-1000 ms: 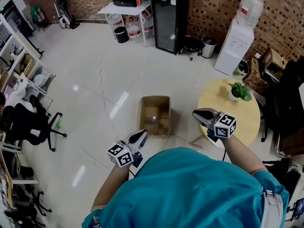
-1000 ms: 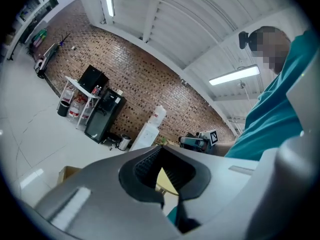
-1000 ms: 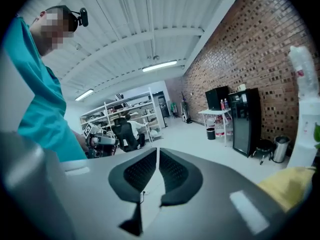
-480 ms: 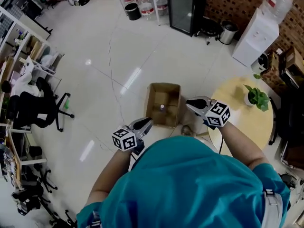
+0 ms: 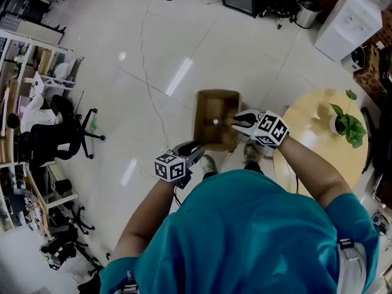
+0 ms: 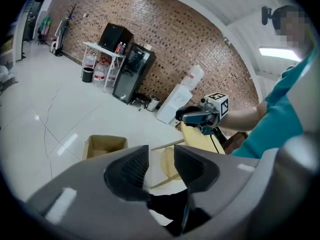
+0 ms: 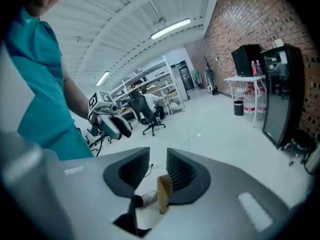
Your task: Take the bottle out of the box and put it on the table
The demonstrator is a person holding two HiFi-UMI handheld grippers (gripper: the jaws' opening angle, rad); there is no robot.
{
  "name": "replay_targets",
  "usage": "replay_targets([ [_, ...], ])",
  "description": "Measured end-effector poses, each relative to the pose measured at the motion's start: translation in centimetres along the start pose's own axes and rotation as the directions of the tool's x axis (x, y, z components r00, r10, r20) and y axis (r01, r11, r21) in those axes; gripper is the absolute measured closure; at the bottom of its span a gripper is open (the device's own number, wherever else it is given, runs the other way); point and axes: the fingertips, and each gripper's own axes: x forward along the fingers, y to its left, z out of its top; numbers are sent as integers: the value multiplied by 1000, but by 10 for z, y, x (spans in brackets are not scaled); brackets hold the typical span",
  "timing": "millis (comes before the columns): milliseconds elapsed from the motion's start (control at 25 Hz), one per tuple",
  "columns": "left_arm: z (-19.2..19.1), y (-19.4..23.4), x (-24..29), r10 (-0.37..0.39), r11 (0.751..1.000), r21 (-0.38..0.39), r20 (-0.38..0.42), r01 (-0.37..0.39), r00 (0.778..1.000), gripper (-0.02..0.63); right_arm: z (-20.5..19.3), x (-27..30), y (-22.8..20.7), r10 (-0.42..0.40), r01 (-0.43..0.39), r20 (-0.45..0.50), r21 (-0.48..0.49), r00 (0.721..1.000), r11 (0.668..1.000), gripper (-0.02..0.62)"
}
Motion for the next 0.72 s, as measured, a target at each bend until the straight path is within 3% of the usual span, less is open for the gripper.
replay_targets([
  [240, -1, 100, 42, -45, 999, -25, -144, 41, 989, 410, -25, 71, -65, -42, 53, -143, 77, 989, 996, 466],
  [480, -12, 234, 110, -81, 996, -50, -314, 69, 946, 390, -71, 164, -162, -79, 132, -255, 194, 964, 972, 443],
  [640, -46, 315, 181, -69, 997, -62, -389, 49, 919, 365, -130, 223, -232, -78, 158, -276, 280, 958, 947, 431],
  [720, -104, 357, 221, -57, 997, -80, -433, 24, 900, 355, -201, 261, -253, -62, 157, -291, 316, 955, 936, 431],
])
